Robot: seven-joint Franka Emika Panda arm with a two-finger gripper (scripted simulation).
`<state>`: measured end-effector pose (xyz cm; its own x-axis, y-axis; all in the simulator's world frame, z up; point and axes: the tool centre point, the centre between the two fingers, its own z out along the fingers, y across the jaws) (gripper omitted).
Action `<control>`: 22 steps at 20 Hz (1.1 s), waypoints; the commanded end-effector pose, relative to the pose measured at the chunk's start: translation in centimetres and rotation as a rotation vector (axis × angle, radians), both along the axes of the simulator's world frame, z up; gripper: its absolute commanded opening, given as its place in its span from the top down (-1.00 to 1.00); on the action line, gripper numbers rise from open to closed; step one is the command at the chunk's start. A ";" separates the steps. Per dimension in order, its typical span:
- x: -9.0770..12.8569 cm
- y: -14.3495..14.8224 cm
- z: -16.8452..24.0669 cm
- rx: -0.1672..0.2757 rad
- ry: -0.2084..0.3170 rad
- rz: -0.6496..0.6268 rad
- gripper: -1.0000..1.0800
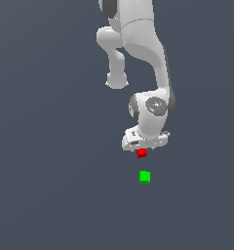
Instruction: Stack the red cube on top of the green cube.
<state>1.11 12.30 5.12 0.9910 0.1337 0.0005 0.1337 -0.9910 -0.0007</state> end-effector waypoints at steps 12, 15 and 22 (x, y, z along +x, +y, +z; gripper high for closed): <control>0.1 0.0 -3.1 -0.001 0.001 0.001 1.00; 0.1 0.0 -3.1 -0.001 0.001 0.001 1.00; 0.0 0.0 -3.0 -0.001 0.001 0.001 1.00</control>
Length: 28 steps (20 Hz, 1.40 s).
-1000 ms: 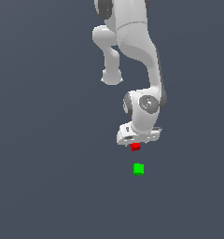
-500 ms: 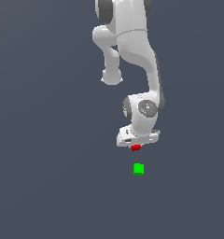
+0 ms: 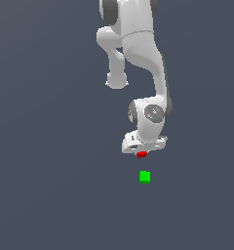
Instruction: Stack the red cube on top of the green cube.
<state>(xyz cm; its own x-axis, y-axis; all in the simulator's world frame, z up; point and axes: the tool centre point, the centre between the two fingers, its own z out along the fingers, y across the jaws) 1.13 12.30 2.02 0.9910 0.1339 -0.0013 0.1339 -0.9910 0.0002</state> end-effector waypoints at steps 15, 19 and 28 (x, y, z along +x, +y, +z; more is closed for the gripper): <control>-0.1 0.0 7.8 0.000 -0.001 0.001 1.00; -0.1 0.0 9.4 0.000 -0.001 0.001 1.00; 0.3 0.0 9.7 0.001 -0.002 0.000 1.00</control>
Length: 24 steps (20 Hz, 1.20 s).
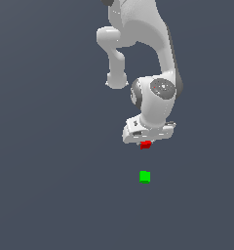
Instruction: Stack the red cube on top of the green cube.
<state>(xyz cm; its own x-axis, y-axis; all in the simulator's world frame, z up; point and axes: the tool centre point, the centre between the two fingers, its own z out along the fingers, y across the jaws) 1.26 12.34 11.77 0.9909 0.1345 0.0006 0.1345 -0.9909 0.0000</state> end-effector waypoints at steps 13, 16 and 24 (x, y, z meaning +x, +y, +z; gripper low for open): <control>4.1 -0.1 -2.0 0.000 0.000 0.000 1.00; 5.6 -0.1 -2.7 0.000 0.000 0.000 1.00; 9.2 -0.2 -4.4 0.000 0.000 0.000 1.00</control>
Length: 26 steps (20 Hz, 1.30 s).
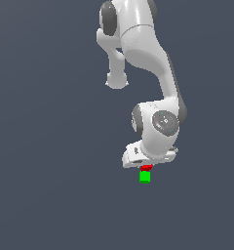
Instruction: Stack the red cube on top of the green cube.
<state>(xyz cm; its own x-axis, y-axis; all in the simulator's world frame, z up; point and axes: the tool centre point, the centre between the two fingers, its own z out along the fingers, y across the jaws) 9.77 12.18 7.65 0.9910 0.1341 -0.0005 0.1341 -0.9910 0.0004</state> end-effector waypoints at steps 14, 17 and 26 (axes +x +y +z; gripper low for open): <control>3.5 0.0 -1.4 0.000 -0.001 0.000 1.00; 3.6 0.0 -1.5 0.000 -0.001 0.000 1.00; 3.6 0.0 -1.5 0.000 -0.001 0.000 -0.92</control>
